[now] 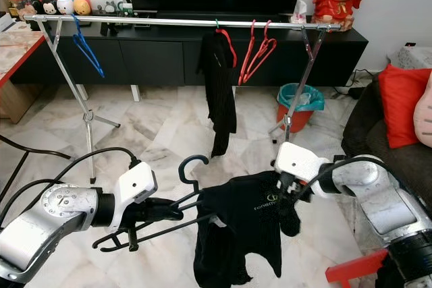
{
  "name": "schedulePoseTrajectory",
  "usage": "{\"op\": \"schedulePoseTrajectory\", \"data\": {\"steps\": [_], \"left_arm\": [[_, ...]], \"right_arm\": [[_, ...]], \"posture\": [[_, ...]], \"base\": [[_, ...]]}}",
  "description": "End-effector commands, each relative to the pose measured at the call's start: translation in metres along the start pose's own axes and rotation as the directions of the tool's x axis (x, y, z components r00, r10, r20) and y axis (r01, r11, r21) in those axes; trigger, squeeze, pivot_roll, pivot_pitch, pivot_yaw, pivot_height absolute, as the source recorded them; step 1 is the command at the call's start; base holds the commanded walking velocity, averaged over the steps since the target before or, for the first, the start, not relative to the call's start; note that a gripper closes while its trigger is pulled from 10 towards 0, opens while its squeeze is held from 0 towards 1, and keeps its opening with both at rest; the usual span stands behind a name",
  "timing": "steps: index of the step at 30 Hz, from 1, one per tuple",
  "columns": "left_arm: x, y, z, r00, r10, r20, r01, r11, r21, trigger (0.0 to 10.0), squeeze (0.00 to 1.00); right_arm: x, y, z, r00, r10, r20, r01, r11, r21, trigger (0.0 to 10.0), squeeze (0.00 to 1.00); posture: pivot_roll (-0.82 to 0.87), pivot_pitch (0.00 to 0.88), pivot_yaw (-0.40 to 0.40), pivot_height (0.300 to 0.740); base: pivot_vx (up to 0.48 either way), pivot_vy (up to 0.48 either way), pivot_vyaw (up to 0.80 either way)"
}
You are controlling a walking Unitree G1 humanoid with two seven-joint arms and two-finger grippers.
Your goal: Hang hanger
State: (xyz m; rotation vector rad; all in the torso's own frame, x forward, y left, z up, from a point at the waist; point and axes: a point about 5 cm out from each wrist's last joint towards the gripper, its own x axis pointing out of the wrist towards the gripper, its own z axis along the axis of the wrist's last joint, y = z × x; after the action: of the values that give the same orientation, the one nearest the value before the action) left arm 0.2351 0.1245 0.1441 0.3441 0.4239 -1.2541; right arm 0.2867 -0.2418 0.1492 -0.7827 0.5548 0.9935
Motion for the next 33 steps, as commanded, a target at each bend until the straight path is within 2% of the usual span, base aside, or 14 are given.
{"op": "schedulePoseTrajectory", "data": {"steps": [1,5,12,16,22,33], "left_arm": [[-0.001,-0.009,0.012,0.997,-0.065,0.05,0.062,0.996,0.062,10.0,0.0],[-0.002,-0.009,0.01,0.996,-0.084,0.03,0.081,0.994,0.075,10.0,0.0],[-0.004,-0.009,0.01,0.994,-0.105,0.017,0.103,0.991,0.087,10.0,0.0],[-0.003,-0.013,0.011,0.987,-0.161,0.012,0.159,0.982,0.1,10.0,0.0],[-0.002,-0.014,0.012,0.981,-0.194,-0.001,0.193,0.974,0.12,10.0,0.0],[0.002,-0.016,0.014,0.975,-0.224,-0.005,0.222,0.965,0.14,10.0,0.0]], "right_arm": [[-0.003,0.001,0.005,0.998,0.055,0.02,-0.054,0.998,-0.035,10.0,0.0],[-0.003,0.004,0.004,0.991,0.126,0.035,-0.123,0.99,-0.063,10.0,0.0],[-0.007,-0.003,-0.002,0.992,0.129,-0.01,-0.129,0.986,-0.101,10.0,0.0],[-0.008,0.008,0.008,0.968,0.244,0.062,-0.235,0.964,-0.127,10.0,0.0],[-0.005,0.014,0.015,0.942,0.32,0.1,-0.3,0.937,-0.179,10.0,0.0],[0.0,0.032,0.018,0.877,0.472,0.089,-0.447,0.87,-0.209,10.0,0.0]], "posture": [[0.09,0.0,-0.065,0.74],[0.09,0.0,-0.065,0.74],[0.09,0.0,-0.064,0.74],[0.09,0.0,-0.063,0.74],[0.09,0.0,-0.061,0.74],[0.09,0.0,-0.064,0.74]], "base": [[0.0,0.0,0.0],[0.0,0.0,0.0],[0.0,0.0,0.0],[0.0,0.0,0.0],[0.0,0.0,0.0],[0.0,0.0,0.0]]}}
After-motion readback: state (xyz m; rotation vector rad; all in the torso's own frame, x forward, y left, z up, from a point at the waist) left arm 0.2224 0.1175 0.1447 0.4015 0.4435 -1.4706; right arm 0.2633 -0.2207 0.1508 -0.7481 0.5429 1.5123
